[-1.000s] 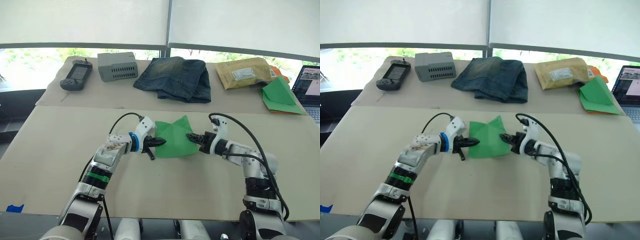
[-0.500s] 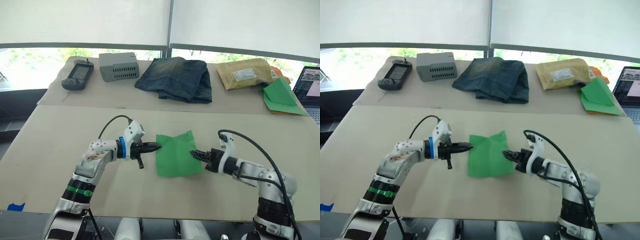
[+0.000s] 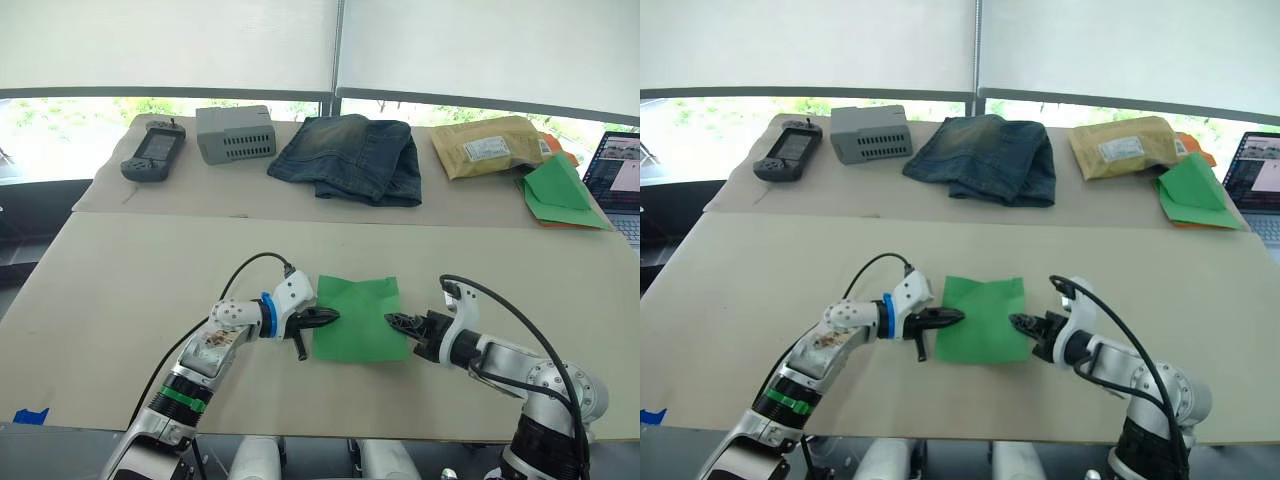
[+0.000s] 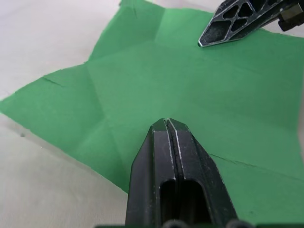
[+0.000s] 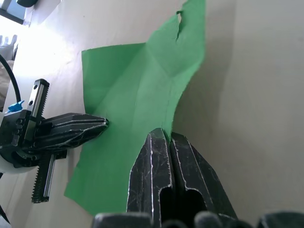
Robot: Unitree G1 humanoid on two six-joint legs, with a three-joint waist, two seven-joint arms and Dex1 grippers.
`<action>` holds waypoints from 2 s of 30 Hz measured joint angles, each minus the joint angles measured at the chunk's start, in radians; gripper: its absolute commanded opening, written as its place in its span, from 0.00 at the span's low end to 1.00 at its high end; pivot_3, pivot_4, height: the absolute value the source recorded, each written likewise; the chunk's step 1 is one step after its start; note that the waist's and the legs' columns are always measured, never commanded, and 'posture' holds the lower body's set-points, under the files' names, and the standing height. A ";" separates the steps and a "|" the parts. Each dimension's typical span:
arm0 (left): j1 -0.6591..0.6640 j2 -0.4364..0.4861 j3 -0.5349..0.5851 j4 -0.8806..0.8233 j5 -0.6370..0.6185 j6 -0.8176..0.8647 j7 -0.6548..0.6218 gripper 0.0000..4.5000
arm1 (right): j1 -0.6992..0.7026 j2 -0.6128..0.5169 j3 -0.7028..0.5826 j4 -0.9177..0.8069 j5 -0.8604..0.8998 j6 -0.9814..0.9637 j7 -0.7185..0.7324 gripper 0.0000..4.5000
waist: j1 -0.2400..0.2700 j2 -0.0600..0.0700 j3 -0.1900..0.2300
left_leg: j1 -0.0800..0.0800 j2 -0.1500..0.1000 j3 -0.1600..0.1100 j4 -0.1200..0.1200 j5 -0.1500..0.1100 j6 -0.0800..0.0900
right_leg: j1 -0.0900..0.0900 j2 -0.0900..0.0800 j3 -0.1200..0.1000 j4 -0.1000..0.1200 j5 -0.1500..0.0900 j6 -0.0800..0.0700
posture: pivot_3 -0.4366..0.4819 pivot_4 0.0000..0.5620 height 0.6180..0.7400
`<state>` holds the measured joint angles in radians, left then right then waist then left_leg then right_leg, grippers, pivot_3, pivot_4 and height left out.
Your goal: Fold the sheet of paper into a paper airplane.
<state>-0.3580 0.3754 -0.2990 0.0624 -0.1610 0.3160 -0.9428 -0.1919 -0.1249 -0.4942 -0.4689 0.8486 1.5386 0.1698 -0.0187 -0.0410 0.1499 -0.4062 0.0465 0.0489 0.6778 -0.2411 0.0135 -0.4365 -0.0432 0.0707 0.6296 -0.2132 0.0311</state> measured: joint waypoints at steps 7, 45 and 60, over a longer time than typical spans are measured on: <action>-0.005 -0.012 -0.008 0.025 0.004 -0.029 0.000 0.00 | -0.041 -0.146 -0.024 -0.032 0.042 0.028 0.052 0.61 | 0.003 0.003 -0.001 | 0.001 -0.001 0.000 0.000 0.000 0.000 | 0.002 -0.001 0.000 -0.001 0.000 0.000 | 0.48 0.27 0.95; -0.060 -0.040 -0.048 0.069 0.028 -0.024 -0.012 0.00 | -0.132 -0.330 0.128 0.149 -0.062 -0.250 0.250 0.50 | 0.004 0.003 -0.002 | 0.007 -0.001 -0.002 -0.001 0.000 0.000 | 0.010 0.000 0.000 -0.004 -0.001 0.001 | 0.48 0.27 0.95; -0.094 -0.044 -0.052 0.108 0.040 -0.034 -0.049 0.00 | -0.139 -0.275 0.202 0.227 -0.055 -0.238 0.191 0.50 | 0.001 0.003 -0.002 | 0.007 -0.001 -0.002 -0.001 0.000 0.000 | 0.010 0.000 0.000 -0.005 -0.002 0.002 | 0.48 0.27 0.95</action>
<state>-0.4520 0.3313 -0.3514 0.1702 -0.1214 0.2820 -0.9916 -0.3308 -0.3998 -0.2924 -0.2421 0.7934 1.3009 0.3607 -0.0175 -0.0376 0.1482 -0.3995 0.0455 0.0470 0.6766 -0.2414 0.0139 -0.4265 -0.0435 0.0706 0.6251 -0.2149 0.0335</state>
